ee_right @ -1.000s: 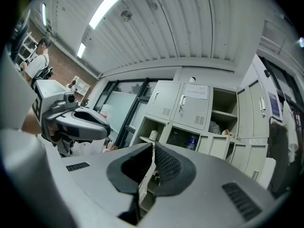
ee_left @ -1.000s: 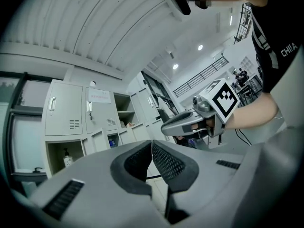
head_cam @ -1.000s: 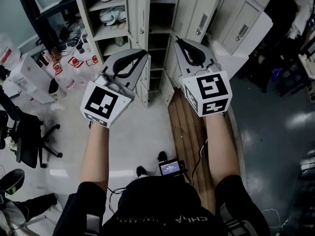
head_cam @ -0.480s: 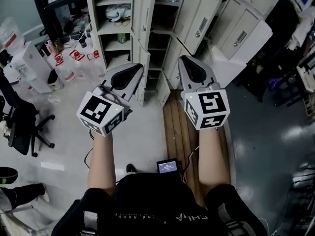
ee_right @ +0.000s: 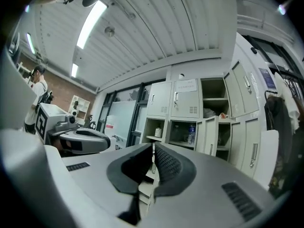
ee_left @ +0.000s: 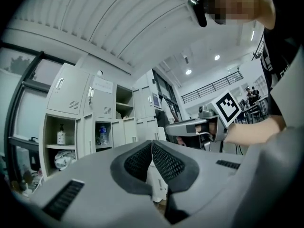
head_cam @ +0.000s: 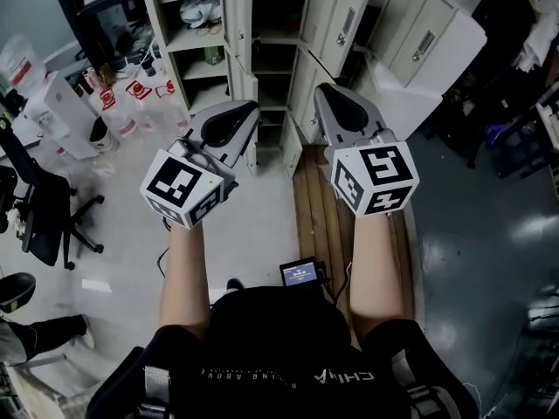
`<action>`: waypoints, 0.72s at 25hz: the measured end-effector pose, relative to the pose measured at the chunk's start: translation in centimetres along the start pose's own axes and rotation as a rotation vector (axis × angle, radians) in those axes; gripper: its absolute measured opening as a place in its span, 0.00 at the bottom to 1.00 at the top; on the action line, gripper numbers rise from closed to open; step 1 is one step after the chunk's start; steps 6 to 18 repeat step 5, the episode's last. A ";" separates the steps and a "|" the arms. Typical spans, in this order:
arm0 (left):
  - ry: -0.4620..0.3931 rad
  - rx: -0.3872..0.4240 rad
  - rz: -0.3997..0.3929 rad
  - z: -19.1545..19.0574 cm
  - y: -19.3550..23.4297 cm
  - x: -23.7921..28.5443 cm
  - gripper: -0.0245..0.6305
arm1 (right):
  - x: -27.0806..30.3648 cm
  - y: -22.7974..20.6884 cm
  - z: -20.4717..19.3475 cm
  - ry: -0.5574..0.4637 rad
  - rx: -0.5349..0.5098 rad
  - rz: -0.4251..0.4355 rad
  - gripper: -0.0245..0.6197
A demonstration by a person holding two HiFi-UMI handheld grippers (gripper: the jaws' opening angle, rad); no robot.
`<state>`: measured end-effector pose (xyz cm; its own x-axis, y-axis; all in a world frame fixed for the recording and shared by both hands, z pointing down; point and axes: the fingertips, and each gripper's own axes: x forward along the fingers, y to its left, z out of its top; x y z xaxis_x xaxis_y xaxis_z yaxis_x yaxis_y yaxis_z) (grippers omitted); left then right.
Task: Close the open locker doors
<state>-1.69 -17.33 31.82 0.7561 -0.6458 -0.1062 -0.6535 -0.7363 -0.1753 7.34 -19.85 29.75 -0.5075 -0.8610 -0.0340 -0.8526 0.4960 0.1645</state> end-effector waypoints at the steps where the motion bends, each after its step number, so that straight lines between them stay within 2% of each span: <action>1: 0.006 0.008 0.006 0.0 0.0 0.2 0.07 | 0.0 -0.1 0.0 0.002 -0.009 0.000 0.10; 5: 0.019 0.028 0.010 0.1 -0.6 0.8 0.07 | -0.2 -0.1 0.2 0.010 -0.037 0.005 0.10; 18: 0.019 0.028 0.010 0.1 -0.6 0.8 0.07 | -0.2 -0.1 0.2 0.010 -0.037 0.005 0.10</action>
